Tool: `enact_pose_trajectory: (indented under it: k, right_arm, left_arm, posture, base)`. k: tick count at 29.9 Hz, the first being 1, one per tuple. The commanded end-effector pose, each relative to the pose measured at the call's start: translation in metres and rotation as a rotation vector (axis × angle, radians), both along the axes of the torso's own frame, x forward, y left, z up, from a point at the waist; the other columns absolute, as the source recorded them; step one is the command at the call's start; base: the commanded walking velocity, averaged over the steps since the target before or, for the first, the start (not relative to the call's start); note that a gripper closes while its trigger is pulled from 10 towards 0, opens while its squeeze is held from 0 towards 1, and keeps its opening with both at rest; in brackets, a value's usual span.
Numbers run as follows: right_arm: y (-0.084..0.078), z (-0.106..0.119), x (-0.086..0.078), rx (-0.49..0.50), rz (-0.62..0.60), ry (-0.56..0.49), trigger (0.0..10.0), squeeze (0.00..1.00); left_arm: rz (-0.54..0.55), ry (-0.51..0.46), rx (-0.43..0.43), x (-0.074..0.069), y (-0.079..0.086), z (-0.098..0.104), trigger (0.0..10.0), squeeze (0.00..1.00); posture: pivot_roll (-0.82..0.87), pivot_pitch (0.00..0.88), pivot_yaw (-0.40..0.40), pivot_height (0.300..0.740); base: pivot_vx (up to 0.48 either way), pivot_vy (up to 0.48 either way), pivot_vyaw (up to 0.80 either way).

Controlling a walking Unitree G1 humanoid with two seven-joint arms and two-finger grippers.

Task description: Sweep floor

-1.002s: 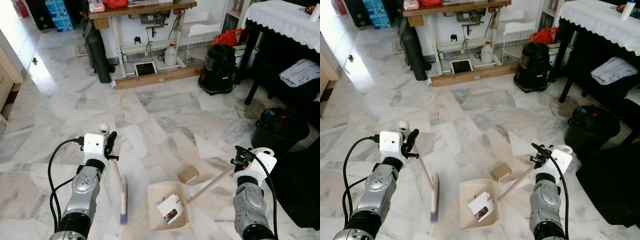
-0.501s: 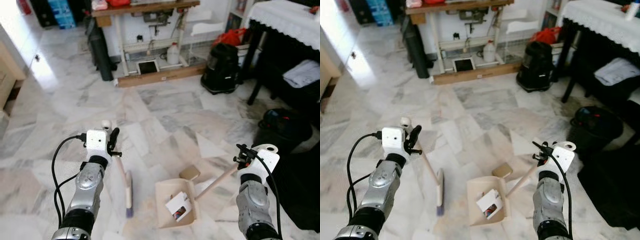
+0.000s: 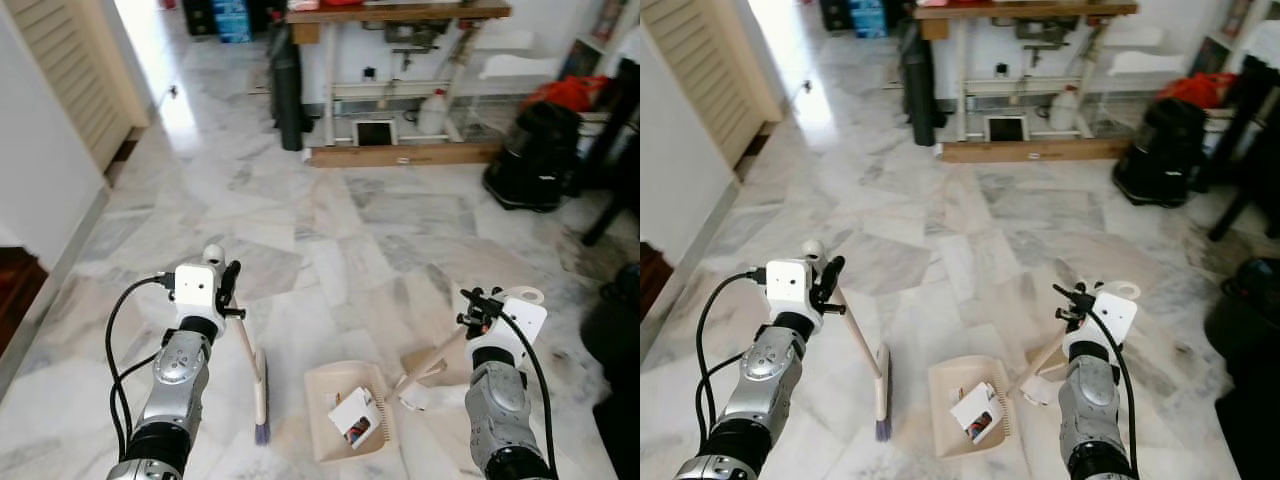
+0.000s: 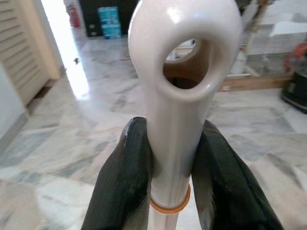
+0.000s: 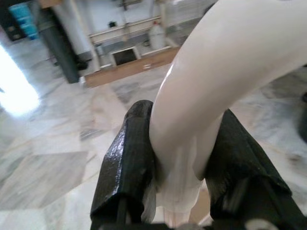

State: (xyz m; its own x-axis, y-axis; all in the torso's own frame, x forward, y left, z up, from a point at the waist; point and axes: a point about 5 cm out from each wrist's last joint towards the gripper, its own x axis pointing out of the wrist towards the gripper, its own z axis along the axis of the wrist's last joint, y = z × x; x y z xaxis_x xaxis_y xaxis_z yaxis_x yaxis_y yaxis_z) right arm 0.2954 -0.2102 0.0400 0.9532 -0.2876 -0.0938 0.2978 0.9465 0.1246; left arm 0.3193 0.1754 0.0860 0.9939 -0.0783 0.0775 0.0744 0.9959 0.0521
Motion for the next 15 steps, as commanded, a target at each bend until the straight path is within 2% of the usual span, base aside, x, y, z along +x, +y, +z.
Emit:
enact_pose_trajectory:
  k: [1, 15]
  right_arm:
    - [-0.0018, 0.0117, 0.0051, -0.001, -0.009, -0.062, 10.0, 0.0]
    - [0.0016, 0.0125, 0.008, 0.004, 0.002, -0.057, 10.0, 0.0]
  left_arm:
    - [-0.001, -0.03, 0.002, 0.0023, -0.0006, 0.0058, 10.0, 0.0]
    - [0.022, -0.029, 0.006, 0.0048, 0.0031, 0.0084, 10.0, 0.0]
  posture:
    - [-0.09, 0.0, 0.028, 0.74]
    - [-0.08, 0.0, 0.027, 0.74]
  base:
    - [0.0, 0.0, 0.8]
    - [0.0, 0.0, 0.8]
